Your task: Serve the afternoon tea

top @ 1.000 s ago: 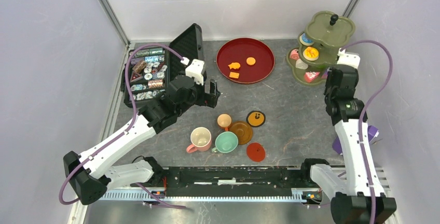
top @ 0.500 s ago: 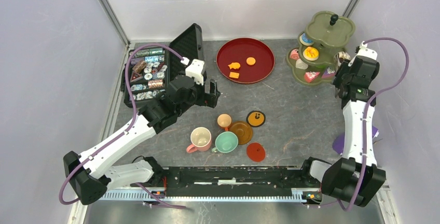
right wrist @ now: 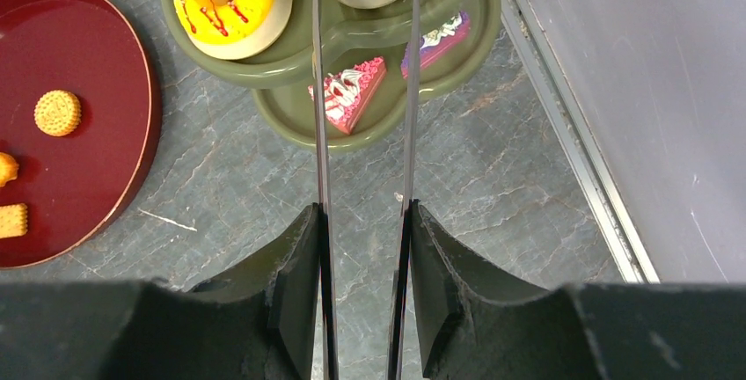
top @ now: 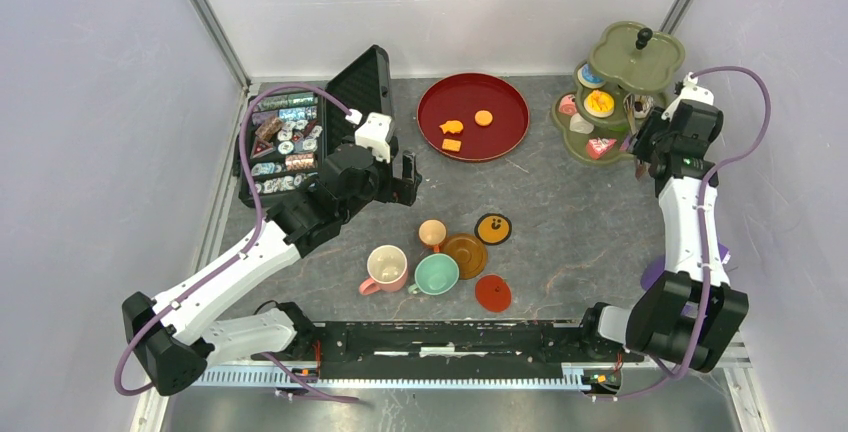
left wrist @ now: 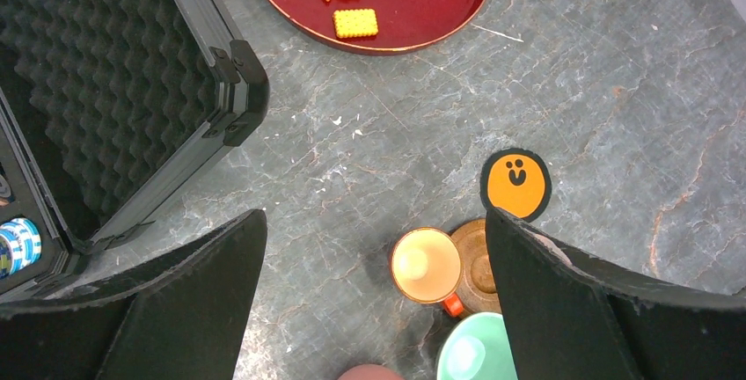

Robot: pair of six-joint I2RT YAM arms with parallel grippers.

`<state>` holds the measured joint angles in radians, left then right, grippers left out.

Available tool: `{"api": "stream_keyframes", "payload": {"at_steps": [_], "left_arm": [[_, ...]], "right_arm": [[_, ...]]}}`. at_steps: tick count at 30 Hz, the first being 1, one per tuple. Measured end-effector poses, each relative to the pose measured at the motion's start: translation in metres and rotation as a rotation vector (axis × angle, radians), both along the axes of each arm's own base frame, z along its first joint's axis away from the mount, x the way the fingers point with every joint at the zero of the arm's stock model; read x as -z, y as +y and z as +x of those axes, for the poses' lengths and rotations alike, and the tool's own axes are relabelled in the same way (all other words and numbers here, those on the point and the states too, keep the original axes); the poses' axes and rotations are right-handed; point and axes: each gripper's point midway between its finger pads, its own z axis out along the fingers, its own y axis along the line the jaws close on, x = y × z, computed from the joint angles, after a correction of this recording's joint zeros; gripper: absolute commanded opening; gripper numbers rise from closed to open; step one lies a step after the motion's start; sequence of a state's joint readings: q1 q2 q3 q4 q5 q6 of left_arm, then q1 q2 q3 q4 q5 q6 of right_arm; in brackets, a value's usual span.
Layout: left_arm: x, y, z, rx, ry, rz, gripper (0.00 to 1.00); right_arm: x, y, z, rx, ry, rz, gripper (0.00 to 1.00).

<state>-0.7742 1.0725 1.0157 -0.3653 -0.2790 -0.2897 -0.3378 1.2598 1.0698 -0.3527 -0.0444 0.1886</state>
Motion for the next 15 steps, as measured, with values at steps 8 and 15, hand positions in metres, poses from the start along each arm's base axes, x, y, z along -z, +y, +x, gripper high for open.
{"api": "stream_keyframes", "payload": {"at_steps": [8,15], "left_arm": [[0.003,-0.001,0.001,0.000,0.007,0.007,1.00],[0.006,-0.002,0.002,-0.001,0.013,0.013,1.00]], "right_arm": [[-0.002,-0.007,0.000,0.016,0.007,-0.034,0.54],[-0.011,-0.008,-0.006,0.022,-0.005,-0.058,0.58]]}}
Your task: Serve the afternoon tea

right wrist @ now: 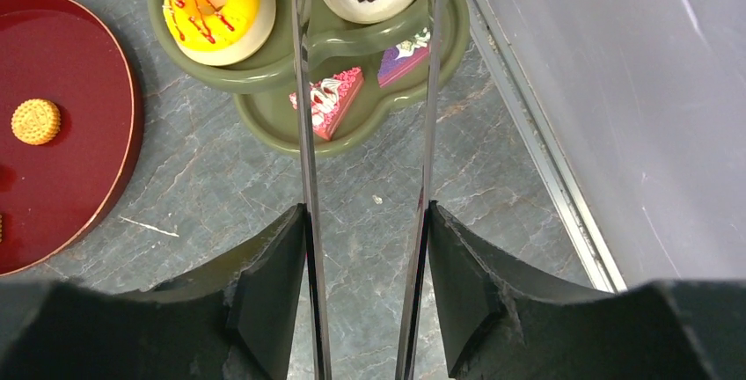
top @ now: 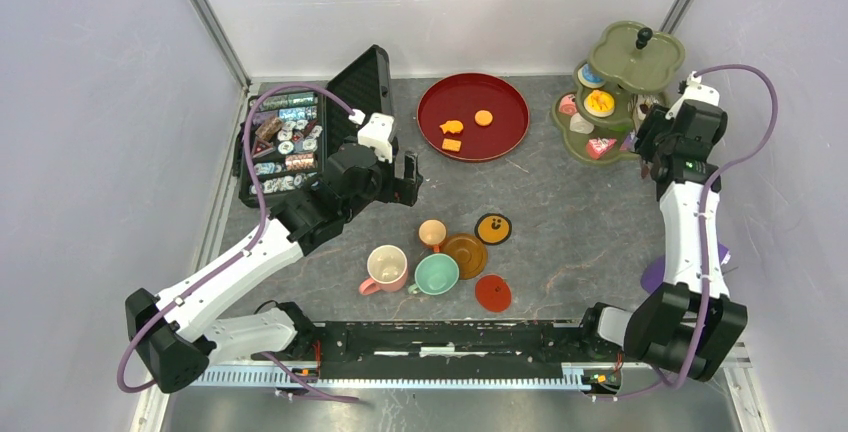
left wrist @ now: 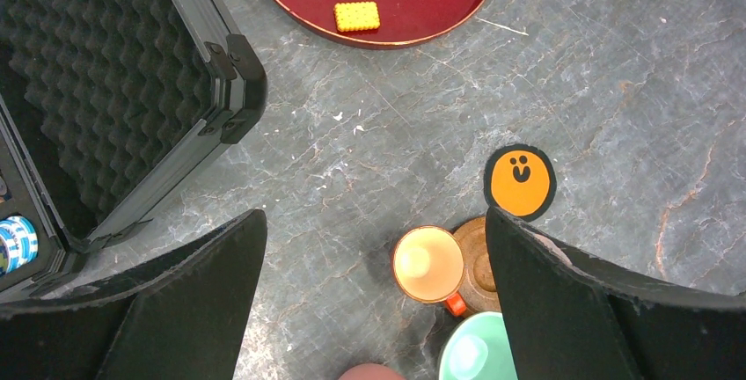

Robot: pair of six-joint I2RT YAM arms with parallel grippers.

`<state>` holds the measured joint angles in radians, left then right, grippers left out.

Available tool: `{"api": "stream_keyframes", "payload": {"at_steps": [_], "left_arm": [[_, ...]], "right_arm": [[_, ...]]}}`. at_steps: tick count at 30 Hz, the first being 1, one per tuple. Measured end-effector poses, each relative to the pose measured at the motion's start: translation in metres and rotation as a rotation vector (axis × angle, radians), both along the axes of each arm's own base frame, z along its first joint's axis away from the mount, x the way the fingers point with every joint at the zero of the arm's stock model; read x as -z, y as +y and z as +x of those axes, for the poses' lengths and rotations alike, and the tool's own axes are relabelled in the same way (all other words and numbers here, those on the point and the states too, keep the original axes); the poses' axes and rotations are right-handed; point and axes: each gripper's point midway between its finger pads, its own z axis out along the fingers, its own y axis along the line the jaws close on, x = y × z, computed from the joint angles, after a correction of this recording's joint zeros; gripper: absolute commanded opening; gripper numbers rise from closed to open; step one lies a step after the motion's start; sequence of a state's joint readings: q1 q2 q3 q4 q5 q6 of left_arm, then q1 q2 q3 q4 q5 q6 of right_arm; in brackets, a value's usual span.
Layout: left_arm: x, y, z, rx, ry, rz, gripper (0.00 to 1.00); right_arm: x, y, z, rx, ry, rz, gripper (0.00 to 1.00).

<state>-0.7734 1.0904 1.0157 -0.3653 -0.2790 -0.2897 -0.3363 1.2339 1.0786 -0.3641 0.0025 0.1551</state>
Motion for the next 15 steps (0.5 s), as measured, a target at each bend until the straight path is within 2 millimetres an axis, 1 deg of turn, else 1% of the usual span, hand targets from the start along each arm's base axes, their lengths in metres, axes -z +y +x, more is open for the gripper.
{"api": "stream_keyframes", "payload": {"at_steps": [3,7,11,13,15], "left_arm": [[0.000,0.000,0.000,0.000,0.000,0.000,1.00],[0.000,0.000,0.000,0.001,0.000,-0.001,1.00],[-0.001,0.000,-0.001,0.002,-0.002,-0.004,1.00],[-0.004,0.000,-0.001,0.004,-0.006,-0.009,1.00],[-0.006,0.000,-0.003,0.010,-0.010,-0.017,1.00]], "right_arm": [[-0.009,0.001,-0.006,0.003,-0.016,-0.012,0.60],[-0.022,0.002,-0.014,0.007,-0.041,-0.038,0.60],[-0.025,0.004,-0.024,0.005,-0.030,-0.046,0.58],[-0.027,0.009,-0.031,-0.010,-0.024,-0.046,0.58],[-0.030,0.018,-0.040,-0.039,-0.012,-0.060,0.58]]}}
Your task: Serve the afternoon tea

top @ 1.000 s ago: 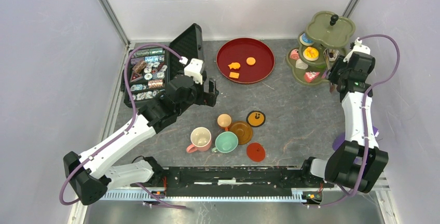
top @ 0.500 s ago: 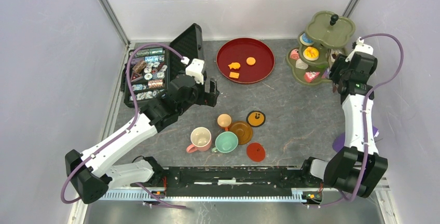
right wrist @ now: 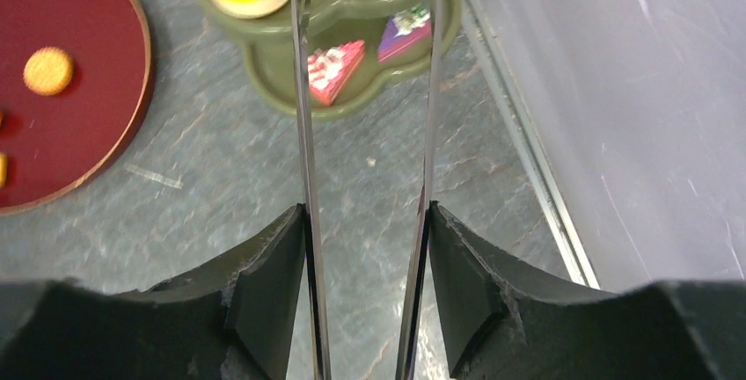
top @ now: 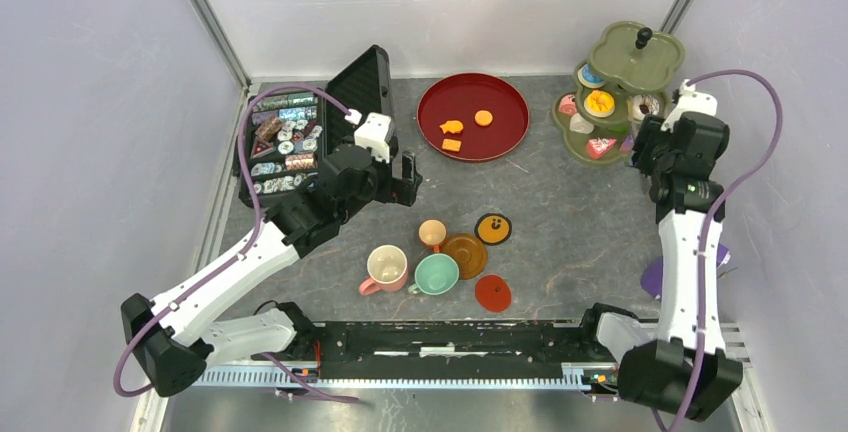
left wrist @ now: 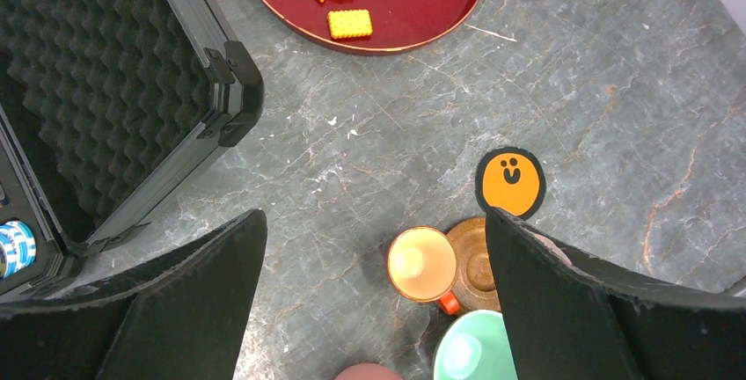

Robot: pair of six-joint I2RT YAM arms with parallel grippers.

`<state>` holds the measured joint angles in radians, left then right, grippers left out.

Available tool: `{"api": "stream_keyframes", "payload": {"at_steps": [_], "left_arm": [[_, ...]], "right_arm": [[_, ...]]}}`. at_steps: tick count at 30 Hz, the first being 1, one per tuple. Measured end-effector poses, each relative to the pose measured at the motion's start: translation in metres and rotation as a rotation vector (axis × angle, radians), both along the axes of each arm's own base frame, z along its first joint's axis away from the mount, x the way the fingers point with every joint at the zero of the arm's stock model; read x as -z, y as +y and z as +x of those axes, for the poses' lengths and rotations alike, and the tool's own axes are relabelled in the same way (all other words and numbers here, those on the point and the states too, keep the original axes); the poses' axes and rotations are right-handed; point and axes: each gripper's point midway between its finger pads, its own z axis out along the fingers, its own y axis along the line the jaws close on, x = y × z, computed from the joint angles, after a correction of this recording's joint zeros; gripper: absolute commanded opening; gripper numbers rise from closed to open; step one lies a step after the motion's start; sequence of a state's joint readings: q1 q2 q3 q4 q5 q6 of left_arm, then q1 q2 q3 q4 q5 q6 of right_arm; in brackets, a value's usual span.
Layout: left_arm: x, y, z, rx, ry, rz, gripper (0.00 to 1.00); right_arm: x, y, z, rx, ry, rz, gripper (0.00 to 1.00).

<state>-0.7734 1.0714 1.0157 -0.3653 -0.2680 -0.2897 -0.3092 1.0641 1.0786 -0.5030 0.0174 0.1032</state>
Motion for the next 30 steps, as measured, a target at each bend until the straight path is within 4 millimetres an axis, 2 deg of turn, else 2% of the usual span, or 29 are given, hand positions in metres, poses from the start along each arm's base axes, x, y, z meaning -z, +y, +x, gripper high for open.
{"api": "stream_keyframes", "payload": {"at_steps": [4,7,10,11,13,15,18,21,26,30], "left_arm": [[-0.003,0.001,-0.001,0.002,-0.007,-0.008,1.00],[-0.003,0.000,-0.002,0.006,-0.005,-0.010,1.00],[-0.003,0.000,-0.002,0.007,-0.005,-0.010,1.00],[-0.003,0.000,-0.002,0.007,-0.005,-0.009,1.00],[-0.003,0.000,-0.002,0.007,-0.005,-0.009,1.00],[-0.003,0.000,-0.002,0.007,-0.005,-0.009,1.00],[-0.002,0.000,-0.001,0.007,-0.003,-0.007,1.00],[-0.001,0.000,-0.001,0.004,-0.001,-0.005,1.00],[-0.001,0.001,0.000,-0.001,-0.001,-0.003,1.00],[0.000,0.001,0.001,-0.002,0.001,-0.001,1.00]], "right_arm": [[-0.008,0.035,-0.017,-0.123,0.014,-0.035,0.58],[-0.012,0.074,-0.029,-0.293,0.020,-0.052,0.59],[-0.014,0.131,-0.034,-0.545,0.013,-0.054,0.58],[-0.013,0.158,-0.037,-0.664,0.011,-0.048,0.58],[-0.007,0.187,-0.040,-0.793,0.026,-0.038,0.58],[0.002,0.206,-0.037,-0.864,0.052,-0.033,0.58],[0.022,0.223,-0.018,-0.887,0.097,-0.022,0.57],[0.046,0.232,0.009,-0.837,0.143,-0.006,0.57],[0.088,0.235,0.045,-0.721,0.222,0.025,0.56],[0.108,0.234,0.067,-0.646,0.250,0.029,0.56]]}}
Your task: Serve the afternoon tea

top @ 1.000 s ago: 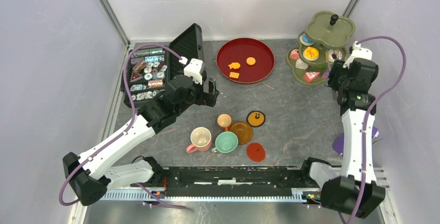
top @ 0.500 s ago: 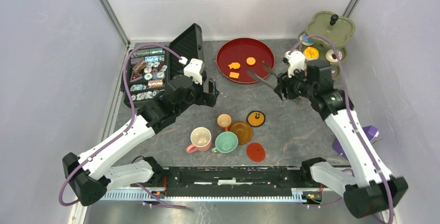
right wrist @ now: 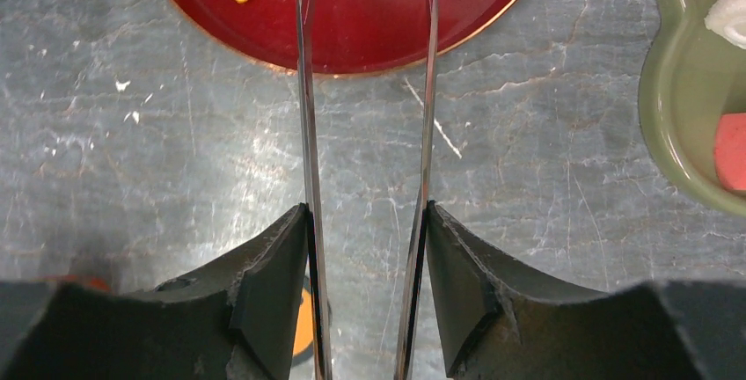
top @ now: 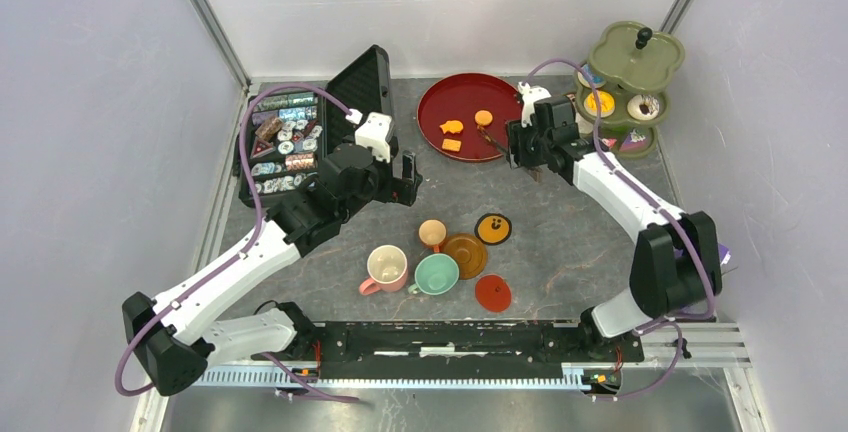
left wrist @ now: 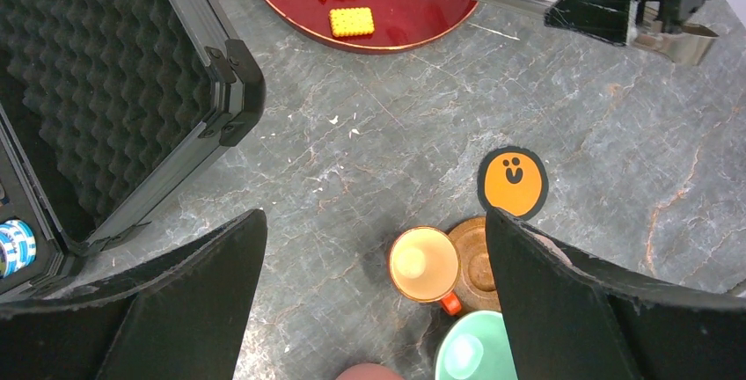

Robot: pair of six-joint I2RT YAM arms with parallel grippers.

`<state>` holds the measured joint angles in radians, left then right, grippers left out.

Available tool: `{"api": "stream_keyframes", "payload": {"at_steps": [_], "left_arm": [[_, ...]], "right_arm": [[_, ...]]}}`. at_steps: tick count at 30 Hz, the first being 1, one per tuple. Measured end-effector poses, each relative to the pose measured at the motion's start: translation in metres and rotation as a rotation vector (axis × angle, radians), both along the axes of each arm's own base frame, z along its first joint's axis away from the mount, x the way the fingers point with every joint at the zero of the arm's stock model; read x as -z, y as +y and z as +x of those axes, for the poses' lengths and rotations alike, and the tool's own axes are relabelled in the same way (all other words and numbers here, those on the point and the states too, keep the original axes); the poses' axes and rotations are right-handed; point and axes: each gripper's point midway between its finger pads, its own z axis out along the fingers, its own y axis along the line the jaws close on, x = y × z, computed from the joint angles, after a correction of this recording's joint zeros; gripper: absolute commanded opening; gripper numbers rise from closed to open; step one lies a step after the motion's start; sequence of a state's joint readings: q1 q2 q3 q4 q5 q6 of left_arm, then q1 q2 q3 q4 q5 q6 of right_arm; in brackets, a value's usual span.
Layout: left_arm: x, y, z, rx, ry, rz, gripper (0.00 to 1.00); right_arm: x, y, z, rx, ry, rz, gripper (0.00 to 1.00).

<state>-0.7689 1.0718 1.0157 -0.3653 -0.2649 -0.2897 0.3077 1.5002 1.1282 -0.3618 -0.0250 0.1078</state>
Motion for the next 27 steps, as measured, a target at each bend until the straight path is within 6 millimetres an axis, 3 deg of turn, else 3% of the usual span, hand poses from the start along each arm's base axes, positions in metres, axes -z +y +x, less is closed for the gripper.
{"api": "stream_keyframes", "payload": {"at_steps": [8,13,22,27], "left_arm": [[0.002,0.000,0.001,-0.003,0.005,0.005,1.00],[0.005,0.000,0.003,-0.005,0.011,0.010,1.00],[0.005,0.003,0.005,-0.014,0.012,0.011,1.00],[0.005,0.003,0.005,-0.016,0.012,0.011,1.00]], "right_arm": [[0.021,0.009,0.038,0.050,-0.005,0.014,0.56],[0.035,0.013,0.051,0.056,0.008,0.008,0.55],[0.042,0.023,0.086,0.041,-0.018,-0.014,0.52],[0.042,0.025,0.094,0.046,-0.028,-0.018,0.43]]}}
